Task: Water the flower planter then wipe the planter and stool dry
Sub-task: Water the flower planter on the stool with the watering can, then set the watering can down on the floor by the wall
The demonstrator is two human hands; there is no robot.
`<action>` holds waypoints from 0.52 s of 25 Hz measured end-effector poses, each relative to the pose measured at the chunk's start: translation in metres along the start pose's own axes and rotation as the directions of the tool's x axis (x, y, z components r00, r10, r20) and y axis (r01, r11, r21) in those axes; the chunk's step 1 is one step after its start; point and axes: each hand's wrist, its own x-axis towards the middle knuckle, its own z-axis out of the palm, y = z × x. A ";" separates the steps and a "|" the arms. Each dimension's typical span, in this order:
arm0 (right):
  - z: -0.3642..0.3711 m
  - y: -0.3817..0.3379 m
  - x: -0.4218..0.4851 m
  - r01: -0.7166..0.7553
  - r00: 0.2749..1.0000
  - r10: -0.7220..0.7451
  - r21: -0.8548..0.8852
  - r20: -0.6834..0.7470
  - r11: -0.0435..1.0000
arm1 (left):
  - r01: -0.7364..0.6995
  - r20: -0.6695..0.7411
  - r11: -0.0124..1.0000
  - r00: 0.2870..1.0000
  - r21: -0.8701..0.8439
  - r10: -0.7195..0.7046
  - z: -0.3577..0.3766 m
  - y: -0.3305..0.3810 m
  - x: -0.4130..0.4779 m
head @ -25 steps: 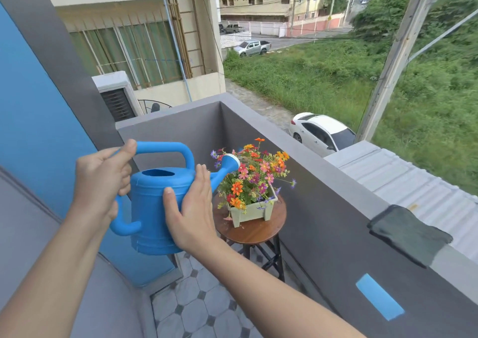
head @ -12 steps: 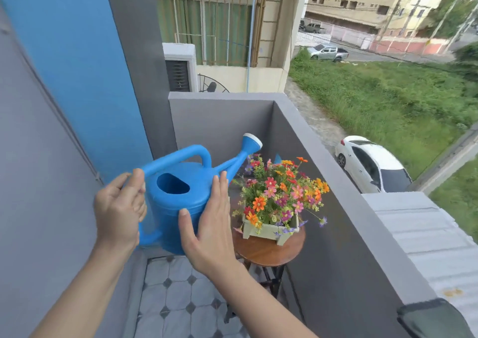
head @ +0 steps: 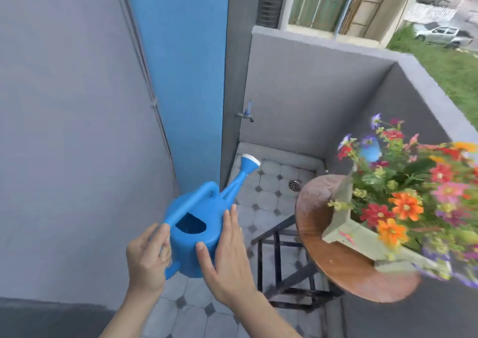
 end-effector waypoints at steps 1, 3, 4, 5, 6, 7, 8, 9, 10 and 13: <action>0.023 0.024 0.006 0.005 1.000 -0.005 -0.014 0.026 1.000 | 0.006 -0.019 1.000 1.000 0.013 -0.006 -0.006 -0.033 0.007; 0.076 0.077 0.016 0.010 0.998 -0.008 -0.031 0.070 0.999 | 0.021 -0.038 0.999 0.999 0.036 -0.019 -0.020 -0.105 0.020; 0.105 0.107 0.021 0.013 0.996 -0.009 -0.041 0.092 0.999 | 0.020 -0.050 0.999 0.999 0.044 -0.017 -0.026 -0.144 0.026; 0.133 0.138 0.026 0.012 0.994 -0.007 -0.054 0.107 0.998 | 0.022 -0.058 0.998 0.998 0.054 -0.019 -0.031 -0.183 0.033; 0.160 0.170 0.032 0.008 0.993 0.000 -0.068 0.120 0.998 | 0.034 -0.069 0.998 0.997 0.055 -0.030 -0.035 -0.222 0.039; 0.186 0.201 0.035 0.009 0.990 0.002 -0.083 0.141 0.997 | 0.048 -0.089 0.998 0.995 0.050 -0.043 -0.039 -0.260 0.044; 0.209 0.230 0.038 0.018 0.985 -0.001 -0.096 0.174 0.995 | 0.052 -0.112 0.997 0.993 0.055 -0.046 -0.041 -0.297 0.047; 0.228 0.256 0.041 0.026 0.979 -0.003 -0.108 0.206 0.994 | 0.056 -0.130 0.997 0.990 0.059 -0.048 -0.044 -0.330 0.051; 0.245 0.278 0.044 0.027 0.971 0.003 -0.122 0.240 0.992 | 0.069 -0.148 0.996 0.987 0.052 -0.061 -0.046 -0.361 0.055; 0.300 0.348 0.054 0.049 0.947 0.009 -0.170 0.322 0.984 | 0.090 -0.194 0.995 0.978 0.031 -0.082 -0.052 -0.456 0.067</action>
